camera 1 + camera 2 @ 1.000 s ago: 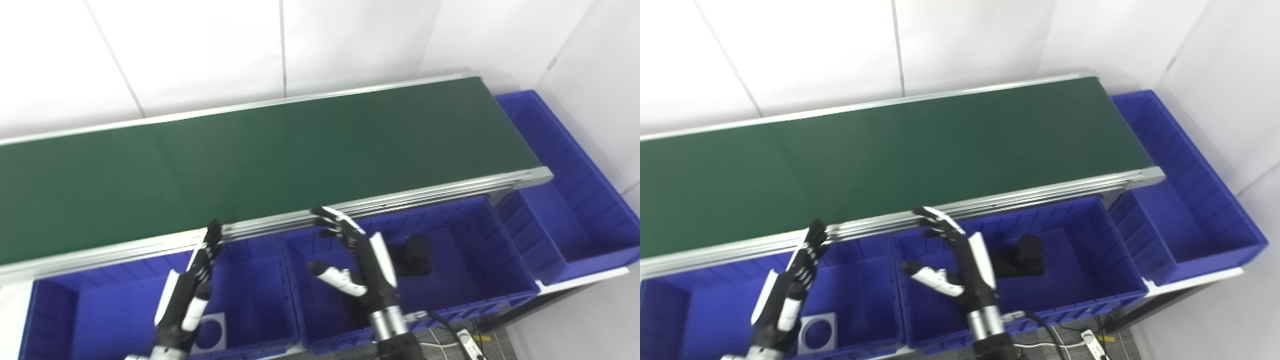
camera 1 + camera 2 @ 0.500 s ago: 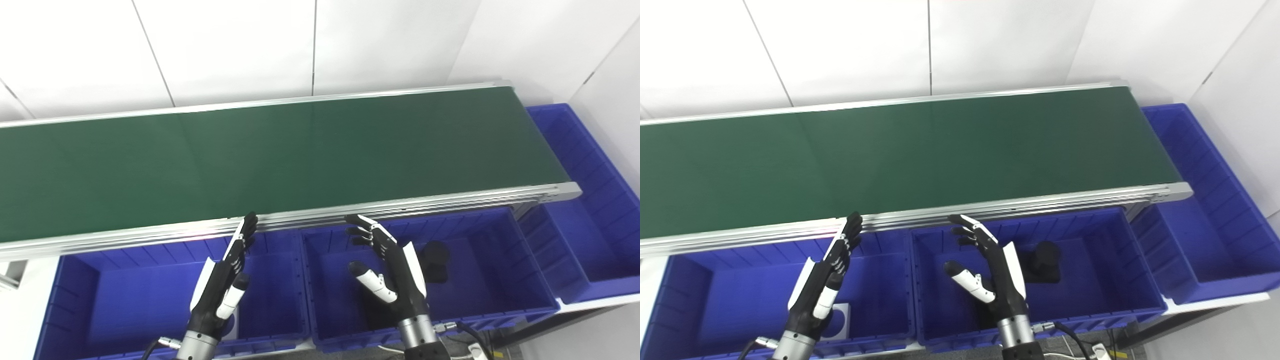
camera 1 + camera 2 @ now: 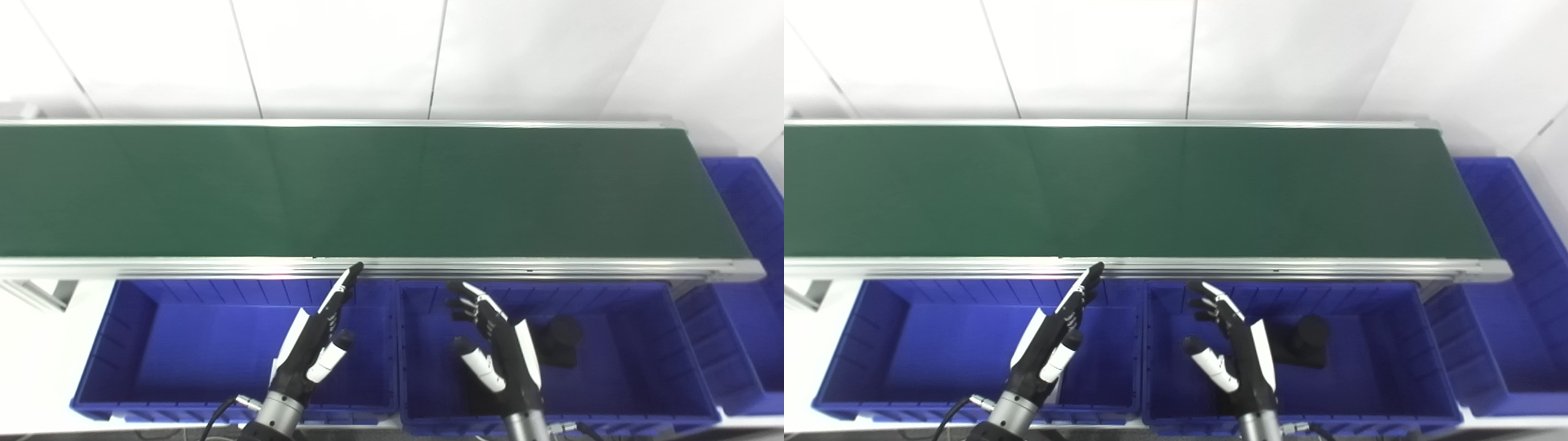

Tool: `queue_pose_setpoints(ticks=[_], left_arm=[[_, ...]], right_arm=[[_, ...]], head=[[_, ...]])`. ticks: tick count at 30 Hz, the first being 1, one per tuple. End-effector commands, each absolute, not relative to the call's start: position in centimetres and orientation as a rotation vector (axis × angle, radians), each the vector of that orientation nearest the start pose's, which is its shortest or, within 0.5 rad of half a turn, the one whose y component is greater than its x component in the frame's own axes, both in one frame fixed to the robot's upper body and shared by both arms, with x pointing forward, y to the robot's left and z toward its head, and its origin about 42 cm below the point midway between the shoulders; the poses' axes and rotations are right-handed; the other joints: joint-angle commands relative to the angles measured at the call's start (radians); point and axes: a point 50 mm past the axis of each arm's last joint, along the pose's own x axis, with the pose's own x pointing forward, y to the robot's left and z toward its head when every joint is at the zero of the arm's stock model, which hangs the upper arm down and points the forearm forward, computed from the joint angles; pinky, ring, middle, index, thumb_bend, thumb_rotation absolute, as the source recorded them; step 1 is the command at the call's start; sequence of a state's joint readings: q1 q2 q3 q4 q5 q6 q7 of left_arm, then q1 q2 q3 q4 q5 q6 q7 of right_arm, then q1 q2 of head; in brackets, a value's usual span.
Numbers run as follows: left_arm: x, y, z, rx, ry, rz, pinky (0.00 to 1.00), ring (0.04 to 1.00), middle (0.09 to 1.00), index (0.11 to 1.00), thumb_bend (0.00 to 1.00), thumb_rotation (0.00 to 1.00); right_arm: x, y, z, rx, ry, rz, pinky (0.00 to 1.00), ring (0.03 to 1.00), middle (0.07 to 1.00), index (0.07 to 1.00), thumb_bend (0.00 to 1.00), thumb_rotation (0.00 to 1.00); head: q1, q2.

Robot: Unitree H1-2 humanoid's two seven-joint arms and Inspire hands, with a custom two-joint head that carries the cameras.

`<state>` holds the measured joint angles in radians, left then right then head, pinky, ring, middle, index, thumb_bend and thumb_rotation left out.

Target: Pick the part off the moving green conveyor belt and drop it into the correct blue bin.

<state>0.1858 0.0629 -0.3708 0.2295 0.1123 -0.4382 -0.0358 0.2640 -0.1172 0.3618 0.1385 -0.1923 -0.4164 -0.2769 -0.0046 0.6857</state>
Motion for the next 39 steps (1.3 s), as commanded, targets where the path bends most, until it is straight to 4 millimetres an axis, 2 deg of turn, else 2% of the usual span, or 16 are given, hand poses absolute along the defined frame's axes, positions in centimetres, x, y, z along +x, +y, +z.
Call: queue_pose_setpoints(ticks=[1,7,18,22,23,27,39], left_arm=[[19.5,13.5,2.7,0.105,-0.107,-0.411,1.0,1.0,1.0,0.97,0.79,1.0],[19.6,13.1,2.6,0.118,-0.113,-0.41,1.0,1.0,1.0,0.964,0.78,1.0],[19.5,13.8,2.7,0.109,-0.113,-0.412,1.0,1.0,1.0,0.97,0.77,0.99],[19.6,14.3,2.6,0.112,-0.108,-0.412,1.0,1.0,1.0,0.973,0.77,1.0],[19.6,14.4,2.5,0.112,-0.103,-0.413,1.0,1.0,1.0,0.974,0.77,1.0],[19.5,14.6,2.2,0.12,-0.092,-0.414,1.0,1.0,1.0,0.975,0.79,1.0],[19.4,14.9,2.1,0.123,-0.086,-0.411,1.0,1.0,1.0,0.988,0.79,1.0]], right_arm=[[17.1,-17.8,3.4,-0.188,-0.136,0.11,0.7,0.756,0.832,0.793,0.76,0.87],[17.1,-18.2,3.5,-0.193,-0.137,0.11,0.7,0.757,0.826,0.786,0.76,0.86],[17.1,-17.5,3.3,-0.194,-0.136,0.112,0.7,0.756,0.828,0.787,0.76,0.84],[17.1,-17.1,3.1,-0.188,-0.132,0.114,0.71,0.757,0.832,0.793,0.74,0.84],[17.1,-17.0,3.0,-0.188,-0.129,0.114,0.71,0.758,0.833,0.795,0.74,0.84],[17.1,-16.6,2.5,-0.193,-0.12,0.112,0.71,0.765,0.836,0.8,0.74,0.85],[17.2,-16.3,2.1,-0.212,-0.12,0.113,0.72,0.784,0.834,0.797,0.76,0.85]], head=[[0.014,0.0],[0.016,0.0],[-0.047,-0.003],[-0.072,-0.018],[-0.083,-0.036],[-0.101,-0.059],[-0.115,-0.06]])
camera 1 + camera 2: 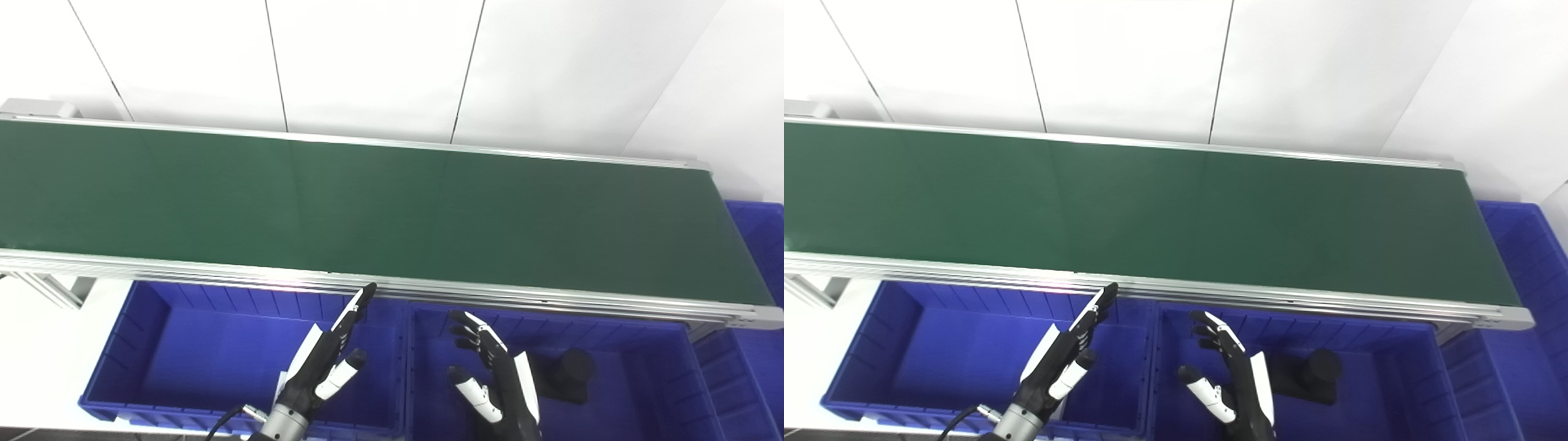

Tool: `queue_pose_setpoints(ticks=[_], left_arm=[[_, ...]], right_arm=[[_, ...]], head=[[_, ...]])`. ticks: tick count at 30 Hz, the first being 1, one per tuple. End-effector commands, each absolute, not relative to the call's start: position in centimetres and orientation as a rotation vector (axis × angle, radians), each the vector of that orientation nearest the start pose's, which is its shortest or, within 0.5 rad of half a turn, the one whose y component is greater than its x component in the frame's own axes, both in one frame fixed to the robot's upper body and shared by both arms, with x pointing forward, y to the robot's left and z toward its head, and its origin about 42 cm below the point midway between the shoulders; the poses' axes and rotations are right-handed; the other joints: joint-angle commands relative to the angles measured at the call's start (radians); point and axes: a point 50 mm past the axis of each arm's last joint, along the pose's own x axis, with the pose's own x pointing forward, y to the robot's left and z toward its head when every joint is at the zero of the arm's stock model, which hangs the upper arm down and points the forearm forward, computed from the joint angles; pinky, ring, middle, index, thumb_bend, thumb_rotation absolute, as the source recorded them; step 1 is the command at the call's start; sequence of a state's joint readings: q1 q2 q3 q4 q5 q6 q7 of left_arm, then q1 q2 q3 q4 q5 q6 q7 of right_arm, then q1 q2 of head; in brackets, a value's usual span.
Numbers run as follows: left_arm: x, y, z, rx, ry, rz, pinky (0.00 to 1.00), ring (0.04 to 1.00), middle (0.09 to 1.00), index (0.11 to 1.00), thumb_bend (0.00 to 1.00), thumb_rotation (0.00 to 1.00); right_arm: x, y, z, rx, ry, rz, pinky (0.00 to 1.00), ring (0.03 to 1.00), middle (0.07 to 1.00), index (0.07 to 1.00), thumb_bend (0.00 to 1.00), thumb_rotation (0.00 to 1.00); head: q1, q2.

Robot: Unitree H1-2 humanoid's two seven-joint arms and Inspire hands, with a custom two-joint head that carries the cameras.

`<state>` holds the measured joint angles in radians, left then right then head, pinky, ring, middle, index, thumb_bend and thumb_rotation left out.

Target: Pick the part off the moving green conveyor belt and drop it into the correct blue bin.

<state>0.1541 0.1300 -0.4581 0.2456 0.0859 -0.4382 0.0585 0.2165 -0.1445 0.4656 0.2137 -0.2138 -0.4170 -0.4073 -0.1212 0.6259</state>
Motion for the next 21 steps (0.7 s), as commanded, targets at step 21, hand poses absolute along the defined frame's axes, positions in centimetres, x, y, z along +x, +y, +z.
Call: queue_pose_setpoints(ticks=[21], left_arm=[[19.5,17.5,2.6,0.137,-0.088,-0.422,1.0,1.0,1.0,1.0,0.77,1.0]], right_arm=[[17.8,-13.9,2.2,-0.176,-0.132,0.12,0.73,0.794,0.855,0.808,0.8,0.83]], head=[[-0.203,0.039]])
